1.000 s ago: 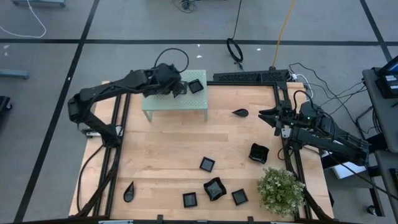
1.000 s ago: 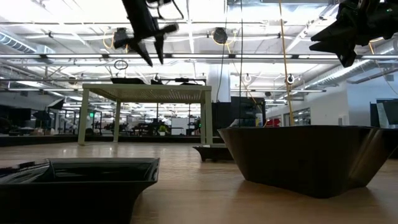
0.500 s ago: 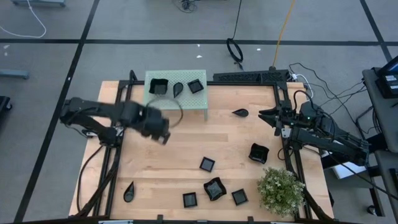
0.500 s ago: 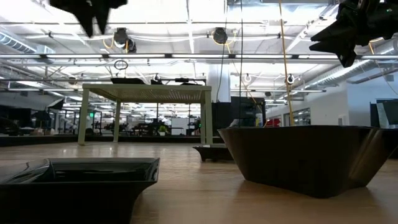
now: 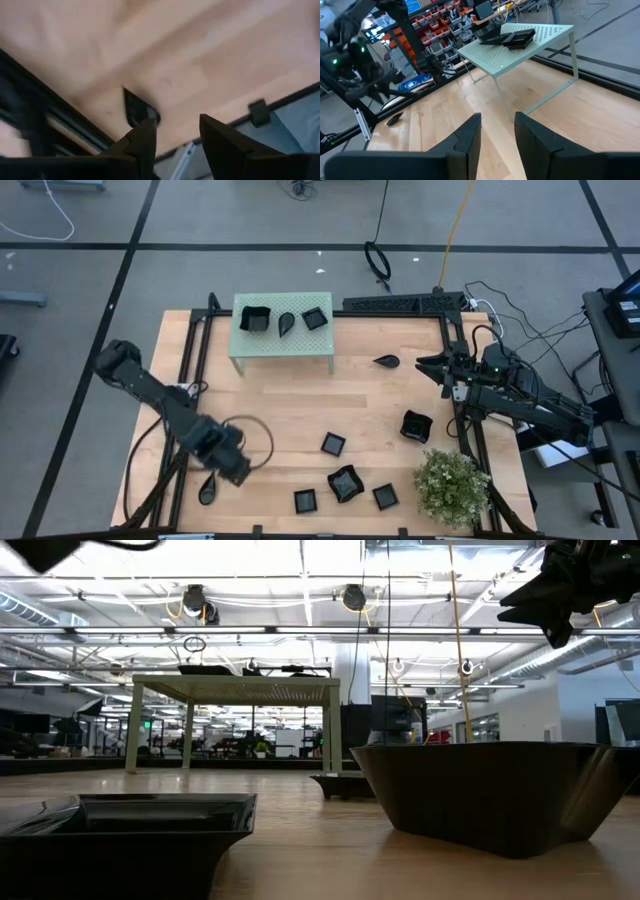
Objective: Pick & Place Mini shaped plates
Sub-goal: Stack the drop shaped plate on top of the stacked drop shaped plates on the shelf
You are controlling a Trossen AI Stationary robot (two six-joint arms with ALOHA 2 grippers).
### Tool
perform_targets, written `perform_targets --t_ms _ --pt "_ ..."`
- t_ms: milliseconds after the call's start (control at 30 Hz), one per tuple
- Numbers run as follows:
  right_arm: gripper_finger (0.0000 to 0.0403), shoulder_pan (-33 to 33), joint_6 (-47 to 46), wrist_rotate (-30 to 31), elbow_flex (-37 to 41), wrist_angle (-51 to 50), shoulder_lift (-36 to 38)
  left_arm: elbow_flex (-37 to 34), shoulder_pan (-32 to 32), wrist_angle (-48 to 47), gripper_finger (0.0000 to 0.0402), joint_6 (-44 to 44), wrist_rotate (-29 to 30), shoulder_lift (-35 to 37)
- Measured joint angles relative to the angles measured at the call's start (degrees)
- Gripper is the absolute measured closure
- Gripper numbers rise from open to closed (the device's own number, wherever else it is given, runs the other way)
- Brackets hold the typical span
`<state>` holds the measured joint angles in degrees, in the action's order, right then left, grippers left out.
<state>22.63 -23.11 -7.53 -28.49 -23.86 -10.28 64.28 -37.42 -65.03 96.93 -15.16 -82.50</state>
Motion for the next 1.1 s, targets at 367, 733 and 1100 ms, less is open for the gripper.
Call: perform_targets --t_ms 367,733,1100 --pt "0.0298 -0.02 0.0 0.0 0.0 0.02 0.0 -13.48 -13.21 24.44 0.0247 28.33 0.34 0.0" --pt "0.0298 -0.01 0.0 0.0 0.0 0.0 0.0 -18.24 -16.88 28.42 0.0247 42.33 3.7 0.0" --pt "0.0298 -0.01 0.0 0.02 0.0 0.02 0.0 -19.22 -16.64 32.51 0.0248 41.69 3.17 -6.94"
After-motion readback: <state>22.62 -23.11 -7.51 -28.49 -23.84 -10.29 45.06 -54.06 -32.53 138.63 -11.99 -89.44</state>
